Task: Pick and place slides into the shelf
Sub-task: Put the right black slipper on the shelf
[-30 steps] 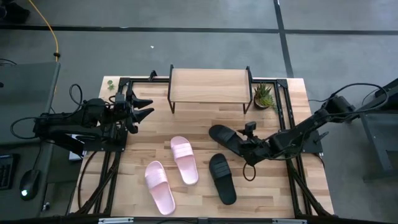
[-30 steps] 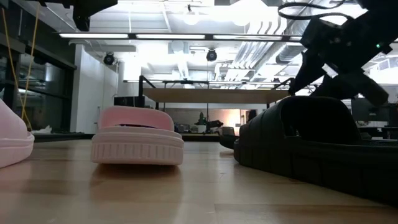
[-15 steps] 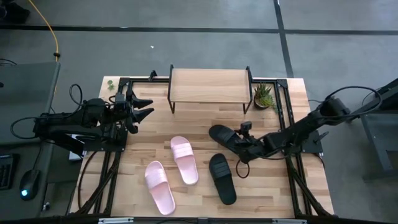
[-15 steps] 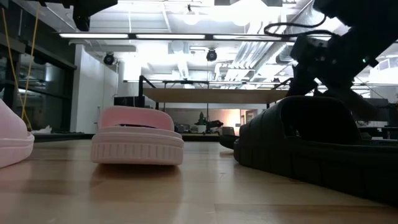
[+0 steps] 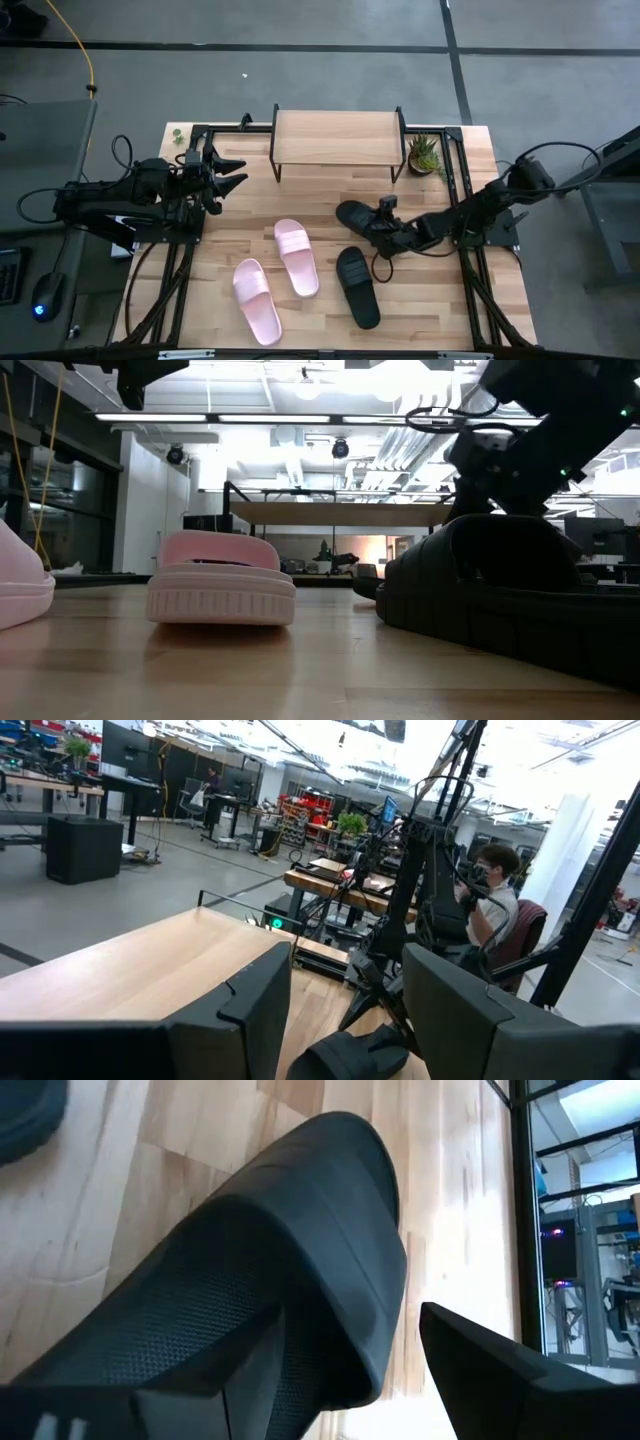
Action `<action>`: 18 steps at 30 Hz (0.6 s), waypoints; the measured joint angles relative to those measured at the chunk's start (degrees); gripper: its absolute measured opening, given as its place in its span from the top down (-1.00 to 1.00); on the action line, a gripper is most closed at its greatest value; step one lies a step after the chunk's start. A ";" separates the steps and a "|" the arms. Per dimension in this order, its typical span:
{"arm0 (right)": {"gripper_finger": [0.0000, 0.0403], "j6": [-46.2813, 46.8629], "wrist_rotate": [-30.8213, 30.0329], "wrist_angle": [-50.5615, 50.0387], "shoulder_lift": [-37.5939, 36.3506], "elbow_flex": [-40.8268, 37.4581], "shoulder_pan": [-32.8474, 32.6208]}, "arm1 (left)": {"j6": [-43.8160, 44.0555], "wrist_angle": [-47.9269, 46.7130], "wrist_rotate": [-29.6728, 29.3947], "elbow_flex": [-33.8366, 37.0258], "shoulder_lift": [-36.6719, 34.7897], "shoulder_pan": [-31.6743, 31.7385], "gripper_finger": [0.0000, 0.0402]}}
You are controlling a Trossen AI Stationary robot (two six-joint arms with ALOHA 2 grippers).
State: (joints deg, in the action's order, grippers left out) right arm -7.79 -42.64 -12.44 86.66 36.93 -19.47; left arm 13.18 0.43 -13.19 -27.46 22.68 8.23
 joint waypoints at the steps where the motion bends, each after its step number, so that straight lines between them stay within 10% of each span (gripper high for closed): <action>1: -0.12 0.00 0.06 -0.01 0.17 0.00 0.21 | 0.01 0.02 0.00 0.00 0.00 0.01 0.13; 18: -0.12 -0.17 1.75 3.06 0.45 0.00 2.66 | 0.03 0.14 0.02 0.00 0.00 0.02 0.13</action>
State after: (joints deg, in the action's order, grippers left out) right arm -7.97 -40.89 -9.38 87.11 36.93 -16.82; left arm 13.21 0.56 -13.17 -27.46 22.68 8.25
